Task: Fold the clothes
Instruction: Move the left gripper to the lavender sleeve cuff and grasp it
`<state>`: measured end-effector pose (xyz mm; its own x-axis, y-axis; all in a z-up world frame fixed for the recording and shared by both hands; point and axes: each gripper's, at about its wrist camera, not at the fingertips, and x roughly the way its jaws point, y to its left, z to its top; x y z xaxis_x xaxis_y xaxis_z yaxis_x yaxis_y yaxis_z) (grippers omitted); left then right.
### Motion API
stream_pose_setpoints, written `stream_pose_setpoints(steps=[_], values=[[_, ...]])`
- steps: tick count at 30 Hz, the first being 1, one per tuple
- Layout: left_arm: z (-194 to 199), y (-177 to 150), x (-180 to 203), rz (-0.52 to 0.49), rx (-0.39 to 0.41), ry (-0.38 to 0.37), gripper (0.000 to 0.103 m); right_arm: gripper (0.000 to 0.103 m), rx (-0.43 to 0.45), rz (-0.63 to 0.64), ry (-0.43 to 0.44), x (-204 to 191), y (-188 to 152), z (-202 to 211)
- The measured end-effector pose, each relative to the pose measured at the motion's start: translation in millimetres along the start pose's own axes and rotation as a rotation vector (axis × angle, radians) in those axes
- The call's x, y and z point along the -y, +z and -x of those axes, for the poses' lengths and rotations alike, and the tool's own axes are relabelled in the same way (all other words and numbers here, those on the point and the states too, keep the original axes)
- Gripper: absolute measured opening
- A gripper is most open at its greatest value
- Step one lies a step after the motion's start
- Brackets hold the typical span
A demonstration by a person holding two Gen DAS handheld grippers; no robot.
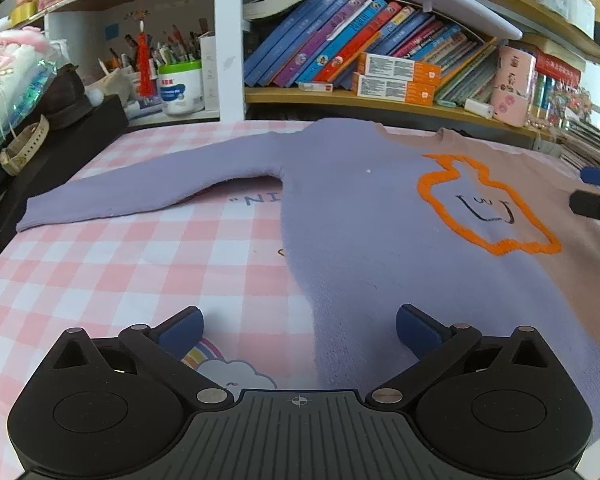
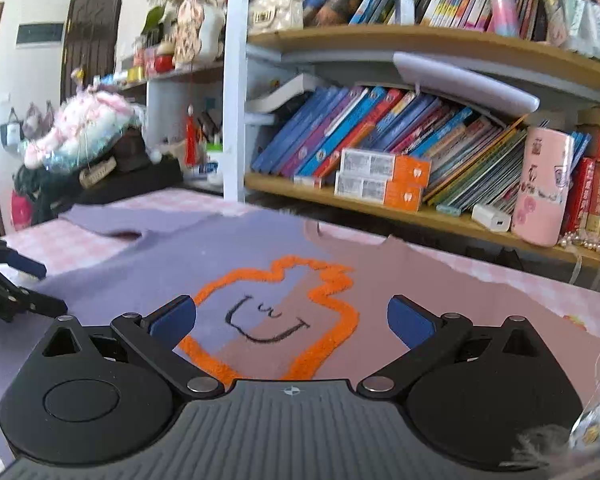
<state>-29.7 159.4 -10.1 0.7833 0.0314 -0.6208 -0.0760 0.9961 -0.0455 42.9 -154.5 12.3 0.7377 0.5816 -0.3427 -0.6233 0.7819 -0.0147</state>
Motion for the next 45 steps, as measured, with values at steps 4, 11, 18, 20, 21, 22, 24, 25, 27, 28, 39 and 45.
stream_pose_setpoints(steps=[4,11,18,20,21,22,24,25,27,28,39,45], values=[[1.1,10.1,-21.1,0.112,0.051,0.007,0.103,0.103,-0.034,-0.025,-0.054,5.3,-1.4,1.8],[0.6,45.6,-74.9,0.212,0.16,0.142,0.103,0.103,-0.069,-0.101,-0.11,18.0,-8.2,8.4],[-23.8,75.6,-137.0,0.363,0.102,0.191,0.103,0.103,-0.105,-0.018,-0.096,3.9,-9.5,1.4],[-27.8,74.4,-152.7,0.425,0.114,0.201,0.103,0.103,-0.111,-0.022,-0.094,5.1,-9.7,0.6],[-30.3,73.0,-161.3,0.454,0.129,0.213,0.103,0.103,-0.113,-0.028,-0.093,6.2,-9.7,0.3],[-33.2,72.0,-169.8,0.48,0.141,0.229,0.103,0.103,-0.115,-0.034,-0.091,7.1,-9.9,0.1],[-41.4,71.6,-186.2,0.513,0.141,0.289,0.102,0.103,-0.119,-0.041,-0.088,8.3,-10.1,-0.3],[-44.8,71.4,-192.8,0.523,0.141,0.308,0.102,0.103,-0.12,-0.04,-0.086,8.1,-10.1,-0.3],[-51.1,71.7,-204.8,0.54,0.137,0.316,0.097,0.103,-0.124,-0.039,-0.083,7.9,-10.4,-0.9],[-54.4,71.9,-210.4,0.549,0.132,0.318,0.095,0.103,-0.127,-0.038,-0.082,7.9,-10.4,-1.3],[-64.0,62.0,-234.6,0.644,0.131,0.424,0.076,0.103,-0.147,-0.057,-0.067,10.8,-11.1,-4.5],[-67.2,63.7,-239.9,0.649,0.145,0.371,0.065,0.103,-0.152,-0.053,-0.064,9.8,-10.9,-5.1]])
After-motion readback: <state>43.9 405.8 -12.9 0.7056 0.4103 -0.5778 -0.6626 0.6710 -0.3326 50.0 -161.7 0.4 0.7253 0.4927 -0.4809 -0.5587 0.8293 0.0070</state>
